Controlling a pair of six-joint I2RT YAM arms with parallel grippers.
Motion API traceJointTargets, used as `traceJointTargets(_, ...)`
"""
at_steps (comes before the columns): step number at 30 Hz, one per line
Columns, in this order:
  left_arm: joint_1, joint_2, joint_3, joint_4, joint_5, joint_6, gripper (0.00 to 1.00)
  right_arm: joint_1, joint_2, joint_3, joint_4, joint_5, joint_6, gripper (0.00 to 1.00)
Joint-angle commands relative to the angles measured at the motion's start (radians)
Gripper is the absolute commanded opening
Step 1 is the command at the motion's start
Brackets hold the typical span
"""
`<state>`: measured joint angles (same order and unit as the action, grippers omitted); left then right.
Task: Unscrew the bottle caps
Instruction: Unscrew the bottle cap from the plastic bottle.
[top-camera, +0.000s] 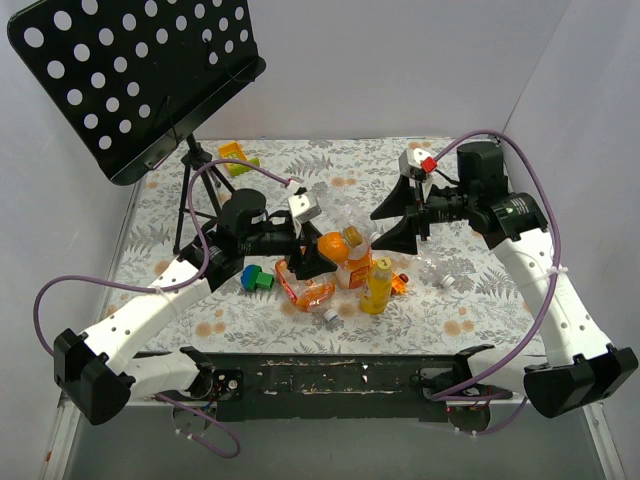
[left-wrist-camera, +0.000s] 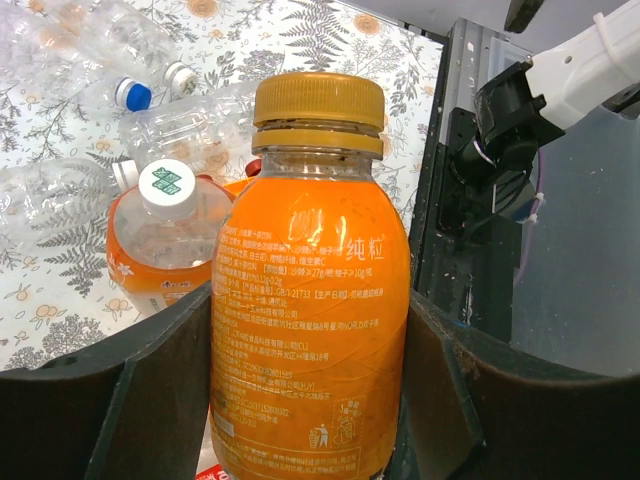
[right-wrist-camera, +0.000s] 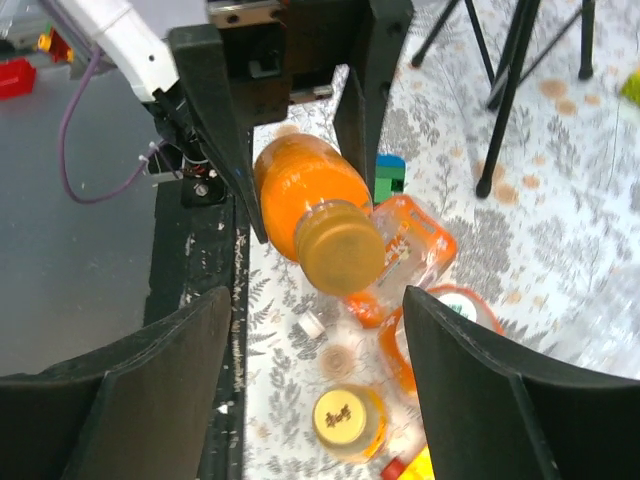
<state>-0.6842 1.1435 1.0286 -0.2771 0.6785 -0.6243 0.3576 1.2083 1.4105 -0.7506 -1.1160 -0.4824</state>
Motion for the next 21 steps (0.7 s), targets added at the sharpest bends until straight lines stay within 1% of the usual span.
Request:
traceJointTargets(1,0.002,-0.060,0.004,0.016,-0.033,0.015,0.00,-0.029,-0.059,-0.080,0.243,0.089,0.442,0.78)
traceJointTargets(3,0.002,-0.067,0.007,0.018,-0.046,0.014,0.00,-0.040,-0.075,-0.105,0.273,0.105,0.526,0.78)
traceJointTargets(10,-0.038,-0.060,0.027,0.019,-0.135,0.050,0.00,-0.092,-0.104,-0.153,0.313,0.024,0.648,0.81)
traceJointTargets(15,-0.109,-0.047,0.042,0.024,-0.261,0.098,0.00,-0.147,-0.090,-0.168,0.335,-0.062,0.659,0.83)
traceJointTargets(21,-0.178,-0.025,0.057,0.024,-0.381,0.129,0.00,-0.183,-0.061,-0.163,0.332,-0.081,0.653,0.83)
